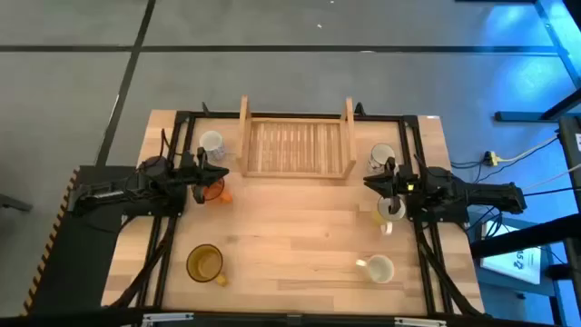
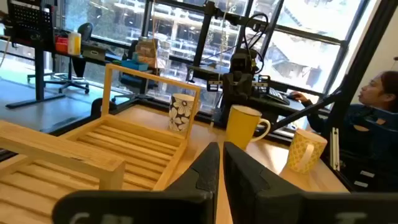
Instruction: Place coffee mugs
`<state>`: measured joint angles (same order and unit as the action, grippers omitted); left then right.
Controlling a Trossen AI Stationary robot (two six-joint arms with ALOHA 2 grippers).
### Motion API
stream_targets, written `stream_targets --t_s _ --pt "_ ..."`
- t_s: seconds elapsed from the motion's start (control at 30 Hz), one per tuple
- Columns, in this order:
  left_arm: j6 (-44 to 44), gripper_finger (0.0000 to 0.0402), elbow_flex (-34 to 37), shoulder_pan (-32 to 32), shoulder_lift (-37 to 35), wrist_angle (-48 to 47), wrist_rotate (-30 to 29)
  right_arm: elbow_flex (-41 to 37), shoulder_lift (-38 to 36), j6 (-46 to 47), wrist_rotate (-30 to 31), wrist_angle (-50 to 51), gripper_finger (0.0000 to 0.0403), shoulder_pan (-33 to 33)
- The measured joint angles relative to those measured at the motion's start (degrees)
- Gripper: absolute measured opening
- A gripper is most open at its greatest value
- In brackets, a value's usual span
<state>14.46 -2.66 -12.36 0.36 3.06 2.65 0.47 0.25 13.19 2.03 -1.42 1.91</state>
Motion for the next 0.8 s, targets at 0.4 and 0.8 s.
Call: stream_targets --t_s 0.4,0.8 --pt "0.17 0.0016 -5.31 0.04 1.65 -5.57 0.74 0.00 -0.02 0.00 0.03 0.03 0.0056 -0.02" --pt "4.85 0.0016 -27.99 0.04 21.63 -34.43 0.44 0.00 -0.01 -0.02 1.00 0.01 0.0056 -0.02"
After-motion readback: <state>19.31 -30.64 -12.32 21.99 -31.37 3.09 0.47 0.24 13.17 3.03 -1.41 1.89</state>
